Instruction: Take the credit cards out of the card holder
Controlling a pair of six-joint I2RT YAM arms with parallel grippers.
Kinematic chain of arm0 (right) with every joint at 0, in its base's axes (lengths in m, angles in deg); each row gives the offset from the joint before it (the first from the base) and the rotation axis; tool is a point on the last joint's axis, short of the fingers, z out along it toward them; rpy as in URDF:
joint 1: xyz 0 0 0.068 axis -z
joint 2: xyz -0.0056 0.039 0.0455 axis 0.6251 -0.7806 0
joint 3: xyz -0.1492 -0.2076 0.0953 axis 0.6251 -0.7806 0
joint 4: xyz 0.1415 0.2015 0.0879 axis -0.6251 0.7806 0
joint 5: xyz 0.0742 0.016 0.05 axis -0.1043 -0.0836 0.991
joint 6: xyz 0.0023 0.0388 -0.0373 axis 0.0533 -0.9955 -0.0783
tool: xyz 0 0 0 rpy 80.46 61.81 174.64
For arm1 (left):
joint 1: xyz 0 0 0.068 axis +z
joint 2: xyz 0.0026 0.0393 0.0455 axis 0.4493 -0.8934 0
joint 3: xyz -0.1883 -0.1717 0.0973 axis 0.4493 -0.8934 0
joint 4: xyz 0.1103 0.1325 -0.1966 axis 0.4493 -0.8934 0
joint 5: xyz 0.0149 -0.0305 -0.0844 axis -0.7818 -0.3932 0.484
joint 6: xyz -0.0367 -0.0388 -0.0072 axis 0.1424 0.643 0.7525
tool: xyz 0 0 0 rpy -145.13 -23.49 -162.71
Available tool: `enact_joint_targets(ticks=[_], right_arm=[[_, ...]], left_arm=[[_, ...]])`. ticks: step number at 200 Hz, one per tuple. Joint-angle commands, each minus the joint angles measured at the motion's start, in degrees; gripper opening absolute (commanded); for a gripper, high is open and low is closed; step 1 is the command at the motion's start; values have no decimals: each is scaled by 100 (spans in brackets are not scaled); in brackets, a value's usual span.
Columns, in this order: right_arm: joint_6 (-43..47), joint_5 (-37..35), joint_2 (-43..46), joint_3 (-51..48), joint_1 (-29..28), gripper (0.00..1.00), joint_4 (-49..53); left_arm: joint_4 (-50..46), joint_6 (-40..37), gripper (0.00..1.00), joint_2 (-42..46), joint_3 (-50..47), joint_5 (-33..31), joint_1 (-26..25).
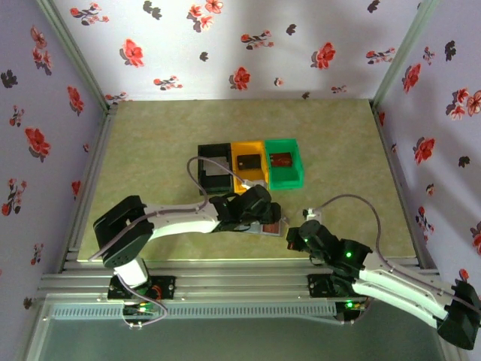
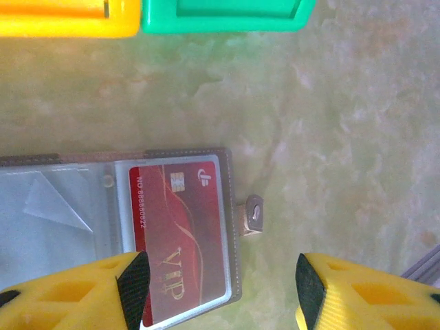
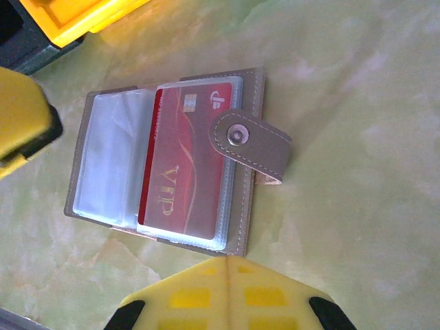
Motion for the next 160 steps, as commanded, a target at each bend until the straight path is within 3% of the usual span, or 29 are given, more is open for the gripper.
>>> enact_joint_targets(ticks=[1,83,160], right_arm=[[-83,36,-66,-83,44,5,-198],[19,545,-903,350,373,3,-728],[315,891,-1813,660,875,0,-1088]], left_arm=[[-7,-236,63,236,-246,6,52],[206,-192,64,633,-961,103,188],[287,-106,64,503,-987,156,196]])
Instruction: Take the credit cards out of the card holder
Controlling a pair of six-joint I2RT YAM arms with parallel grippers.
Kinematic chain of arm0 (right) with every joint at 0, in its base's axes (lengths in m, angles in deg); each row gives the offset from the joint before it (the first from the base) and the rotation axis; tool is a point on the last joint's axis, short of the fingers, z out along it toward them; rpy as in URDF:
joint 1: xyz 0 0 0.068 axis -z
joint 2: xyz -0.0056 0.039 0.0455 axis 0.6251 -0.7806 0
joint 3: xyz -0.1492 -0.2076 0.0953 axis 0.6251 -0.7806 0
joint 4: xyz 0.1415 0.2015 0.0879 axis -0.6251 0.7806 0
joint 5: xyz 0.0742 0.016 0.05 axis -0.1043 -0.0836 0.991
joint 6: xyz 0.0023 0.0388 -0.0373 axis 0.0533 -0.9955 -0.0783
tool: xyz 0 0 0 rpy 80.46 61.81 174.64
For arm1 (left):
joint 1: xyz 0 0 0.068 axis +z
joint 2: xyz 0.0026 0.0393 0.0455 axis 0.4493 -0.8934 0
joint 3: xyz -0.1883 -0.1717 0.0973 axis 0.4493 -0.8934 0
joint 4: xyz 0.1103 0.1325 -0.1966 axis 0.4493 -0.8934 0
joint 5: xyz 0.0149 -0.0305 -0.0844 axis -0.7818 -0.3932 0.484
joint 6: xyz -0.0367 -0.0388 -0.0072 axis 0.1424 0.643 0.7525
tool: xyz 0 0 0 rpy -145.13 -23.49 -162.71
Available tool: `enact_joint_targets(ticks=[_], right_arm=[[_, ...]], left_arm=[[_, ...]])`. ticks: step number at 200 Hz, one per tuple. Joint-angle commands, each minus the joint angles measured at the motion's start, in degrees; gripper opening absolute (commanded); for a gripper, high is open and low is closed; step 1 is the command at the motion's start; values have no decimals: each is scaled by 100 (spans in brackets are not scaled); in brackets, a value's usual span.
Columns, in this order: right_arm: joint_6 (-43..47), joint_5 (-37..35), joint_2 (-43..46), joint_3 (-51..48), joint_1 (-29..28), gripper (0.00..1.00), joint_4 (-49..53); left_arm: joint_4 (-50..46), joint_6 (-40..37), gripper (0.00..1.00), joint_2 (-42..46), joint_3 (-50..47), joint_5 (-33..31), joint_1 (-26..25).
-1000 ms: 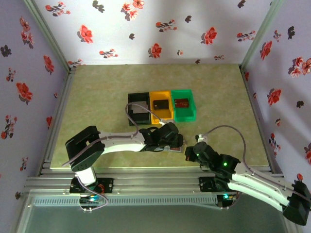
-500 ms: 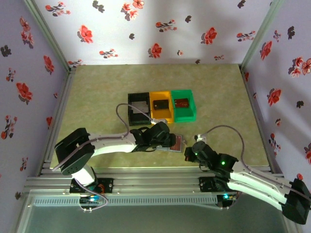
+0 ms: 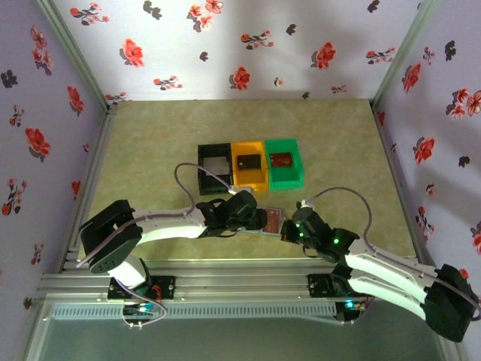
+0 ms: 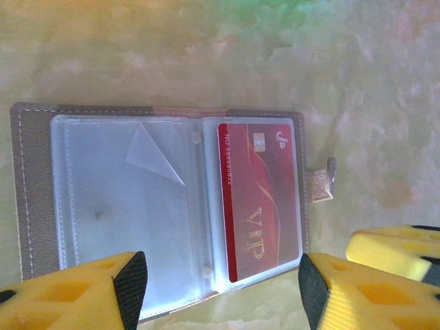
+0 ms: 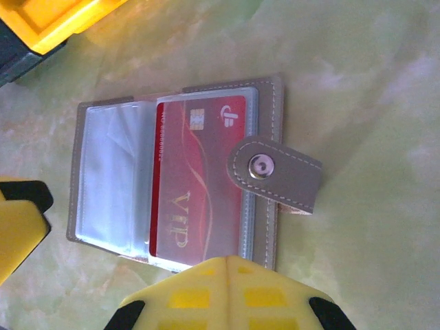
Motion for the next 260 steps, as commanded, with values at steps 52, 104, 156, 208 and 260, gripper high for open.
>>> enact_joint_targets(ticks=[52,104,156,208,260], right_arm=[[389,442,-701,422,461,0,-423],[450,537,-777,337,697,0,-554],[467,684,-845,208,900,0,-728],[478,793,-1022,174,962,0,-885],[425,803,-1230,68,967,0,-1102]], left_arm=[[252,88,64,-187,71,206,33],[387,199,63,-267,53,290,15],[430,262,63,-387,89,295,-8],[646,343,59,-497,159,374,-38],[674,326,58,-609,315,434,-76]])
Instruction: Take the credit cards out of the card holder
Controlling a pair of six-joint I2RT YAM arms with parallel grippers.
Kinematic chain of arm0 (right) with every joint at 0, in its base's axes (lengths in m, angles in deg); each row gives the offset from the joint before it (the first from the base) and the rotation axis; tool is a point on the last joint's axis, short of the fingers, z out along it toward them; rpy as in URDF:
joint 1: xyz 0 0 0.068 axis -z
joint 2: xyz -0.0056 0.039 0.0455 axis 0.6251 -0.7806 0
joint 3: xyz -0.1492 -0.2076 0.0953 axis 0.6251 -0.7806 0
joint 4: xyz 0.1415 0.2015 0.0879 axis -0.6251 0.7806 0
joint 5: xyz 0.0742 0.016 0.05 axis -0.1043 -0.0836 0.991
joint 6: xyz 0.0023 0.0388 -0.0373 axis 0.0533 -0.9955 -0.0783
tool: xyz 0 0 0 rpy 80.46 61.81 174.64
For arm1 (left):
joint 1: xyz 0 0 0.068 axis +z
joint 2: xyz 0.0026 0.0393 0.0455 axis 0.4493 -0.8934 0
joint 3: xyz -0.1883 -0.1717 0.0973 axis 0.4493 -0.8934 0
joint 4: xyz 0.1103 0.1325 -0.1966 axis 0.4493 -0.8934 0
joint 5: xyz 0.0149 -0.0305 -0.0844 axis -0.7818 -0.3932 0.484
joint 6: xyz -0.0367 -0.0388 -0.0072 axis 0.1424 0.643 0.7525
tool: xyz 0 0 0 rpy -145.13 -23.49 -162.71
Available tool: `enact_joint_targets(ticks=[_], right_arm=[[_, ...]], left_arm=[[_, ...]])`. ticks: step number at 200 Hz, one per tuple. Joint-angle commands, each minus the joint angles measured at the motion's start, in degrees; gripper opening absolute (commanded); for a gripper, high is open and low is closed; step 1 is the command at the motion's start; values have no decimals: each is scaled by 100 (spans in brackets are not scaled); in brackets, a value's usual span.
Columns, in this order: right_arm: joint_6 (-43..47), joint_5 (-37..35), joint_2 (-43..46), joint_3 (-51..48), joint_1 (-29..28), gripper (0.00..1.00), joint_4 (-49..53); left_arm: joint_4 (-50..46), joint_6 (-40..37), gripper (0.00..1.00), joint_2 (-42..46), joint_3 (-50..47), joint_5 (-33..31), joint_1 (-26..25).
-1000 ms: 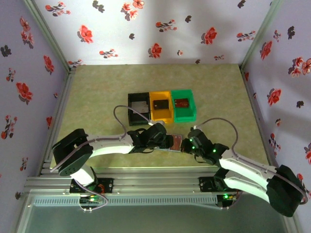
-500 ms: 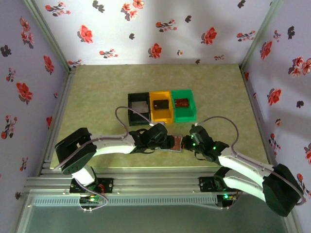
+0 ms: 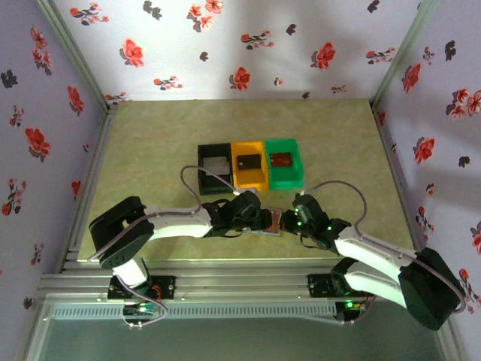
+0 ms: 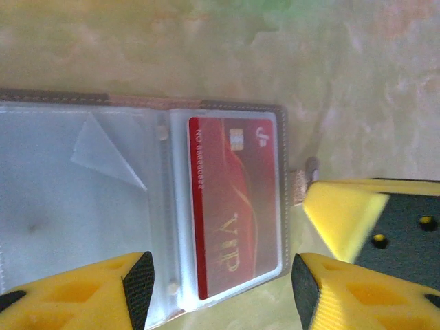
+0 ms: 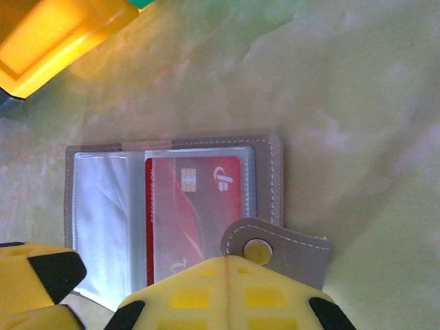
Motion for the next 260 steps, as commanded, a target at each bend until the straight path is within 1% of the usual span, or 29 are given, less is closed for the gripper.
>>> enact_joint_targets(ticks=[1,71,107,128,184,211,239,260], right_arm=[[60,54,-77,-107,44,0,-187],[1,-4,-174,-331,38,0,-351],[-52,-9,-282,-444,41,0,-504],[-80,10,-346,-490,40,0,-601],[-89,23,-460,-534,38,0,-716],[-89,53,-550,-537,41,0,-786],[-98,72,-618,-547,38,0,-841],[-98,62,-612,-560,38,0,-837]], left_arm=[[159,39,58,-176,207,83,-64],[305,154,57,-452,168,123,-108],[393,149,54,-527,226,167,-110],[394,127,51,-559,236,175,-110],[513,171,49,-580,121,171,-114],[569,171,45,-576,118,167,-113],[570,145,39,-565,122,167,-110],[386,80,36,-559,164,121,-110]])
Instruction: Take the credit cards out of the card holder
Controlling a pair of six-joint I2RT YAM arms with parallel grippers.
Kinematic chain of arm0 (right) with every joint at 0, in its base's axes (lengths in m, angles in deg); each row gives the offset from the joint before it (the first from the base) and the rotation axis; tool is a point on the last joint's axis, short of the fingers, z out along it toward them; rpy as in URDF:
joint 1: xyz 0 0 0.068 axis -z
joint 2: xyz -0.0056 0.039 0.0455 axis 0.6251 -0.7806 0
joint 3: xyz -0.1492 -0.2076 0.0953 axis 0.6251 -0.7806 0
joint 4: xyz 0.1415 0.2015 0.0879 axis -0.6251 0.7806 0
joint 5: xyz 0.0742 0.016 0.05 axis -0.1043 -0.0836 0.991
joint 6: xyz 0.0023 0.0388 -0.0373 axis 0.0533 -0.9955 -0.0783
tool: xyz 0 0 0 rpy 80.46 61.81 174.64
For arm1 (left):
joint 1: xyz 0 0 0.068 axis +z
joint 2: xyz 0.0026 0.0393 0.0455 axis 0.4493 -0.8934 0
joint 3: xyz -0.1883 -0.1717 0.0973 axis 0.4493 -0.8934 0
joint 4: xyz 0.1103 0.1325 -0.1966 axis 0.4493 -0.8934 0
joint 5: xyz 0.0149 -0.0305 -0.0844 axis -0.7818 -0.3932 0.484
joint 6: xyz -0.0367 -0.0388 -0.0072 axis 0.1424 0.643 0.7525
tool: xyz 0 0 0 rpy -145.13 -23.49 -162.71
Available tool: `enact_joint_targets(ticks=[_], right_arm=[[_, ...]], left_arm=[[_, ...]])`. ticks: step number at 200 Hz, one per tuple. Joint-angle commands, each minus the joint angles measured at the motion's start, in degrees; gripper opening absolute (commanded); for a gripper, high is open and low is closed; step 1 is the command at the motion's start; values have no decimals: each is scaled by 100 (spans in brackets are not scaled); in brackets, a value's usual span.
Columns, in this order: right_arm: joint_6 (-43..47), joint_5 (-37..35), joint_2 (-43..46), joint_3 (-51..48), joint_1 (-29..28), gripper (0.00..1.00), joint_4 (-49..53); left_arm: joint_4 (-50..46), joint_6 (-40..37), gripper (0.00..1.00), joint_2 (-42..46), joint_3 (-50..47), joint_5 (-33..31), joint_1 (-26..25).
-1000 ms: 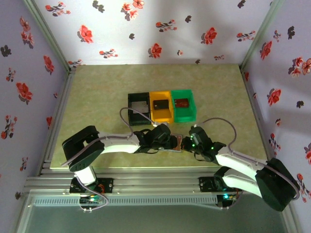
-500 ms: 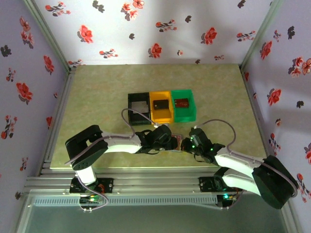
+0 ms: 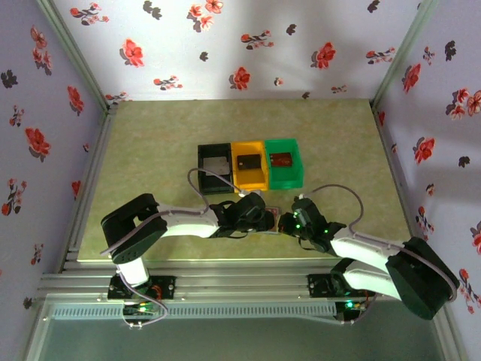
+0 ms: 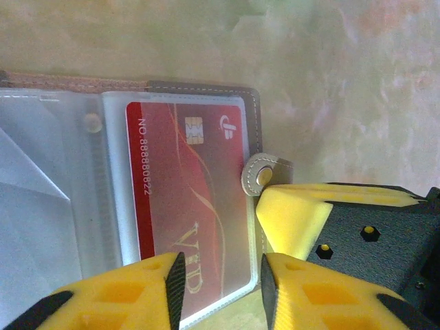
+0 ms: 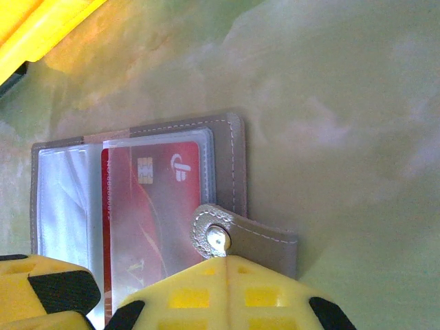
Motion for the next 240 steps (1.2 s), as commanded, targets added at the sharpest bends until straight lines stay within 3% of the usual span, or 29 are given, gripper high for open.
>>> enact_joint_targets(ticks=[1,184,240], right_arm=[[-65,25,-99,-156,42,0,173],[-22,54,-121,-121,43,0,219],[-26,86,-139,-95,40,0,228]], left_arm=[[-102,-87,36,-70,72,-35,-34],[-1155,-537,37,-145,380,-708,-38],[-1005,-490,37,-278,428,-606,-38]])
